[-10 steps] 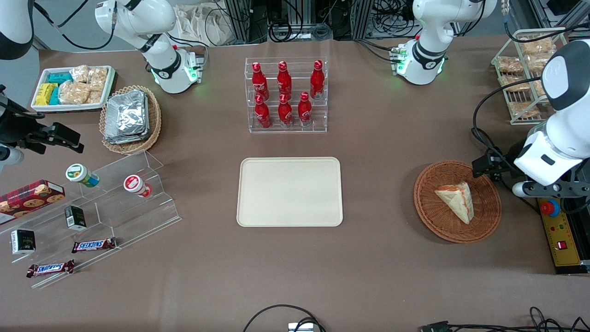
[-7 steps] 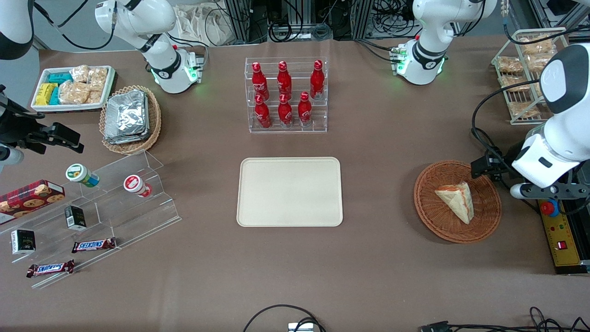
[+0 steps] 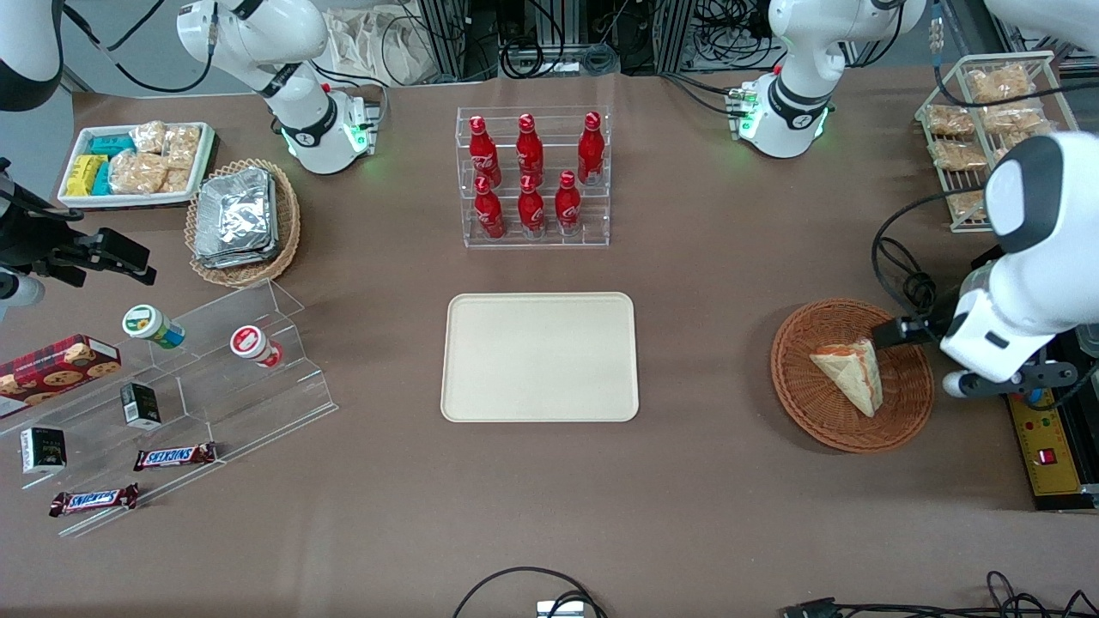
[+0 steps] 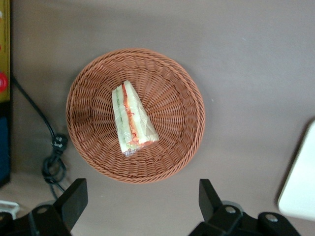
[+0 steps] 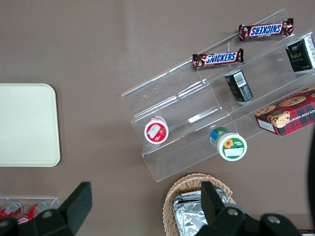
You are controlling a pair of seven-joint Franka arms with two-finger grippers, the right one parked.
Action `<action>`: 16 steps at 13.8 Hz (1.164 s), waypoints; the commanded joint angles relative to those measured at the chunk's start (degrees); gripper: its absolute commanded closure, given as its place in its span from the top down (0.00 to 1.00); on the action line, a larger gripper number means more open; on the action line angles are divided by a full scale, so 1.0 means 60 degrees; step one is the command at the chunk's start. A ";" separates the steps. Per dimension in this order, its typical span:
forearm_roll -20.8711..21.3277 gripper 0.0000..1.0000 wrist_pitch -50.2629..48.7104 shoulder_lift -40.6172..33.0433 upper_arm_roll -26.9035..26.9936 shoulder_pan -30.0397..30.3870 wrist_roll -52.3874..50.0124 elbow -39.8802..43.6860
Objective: Place sandwich from basket to tray
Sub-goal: 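Lower the open left gripper over the wrapped sandwich in the basket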
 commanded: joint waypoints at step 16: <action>0.0389 1.00 0.4982 0.0169 0.0115 0.0064 -0.4165 -0.4289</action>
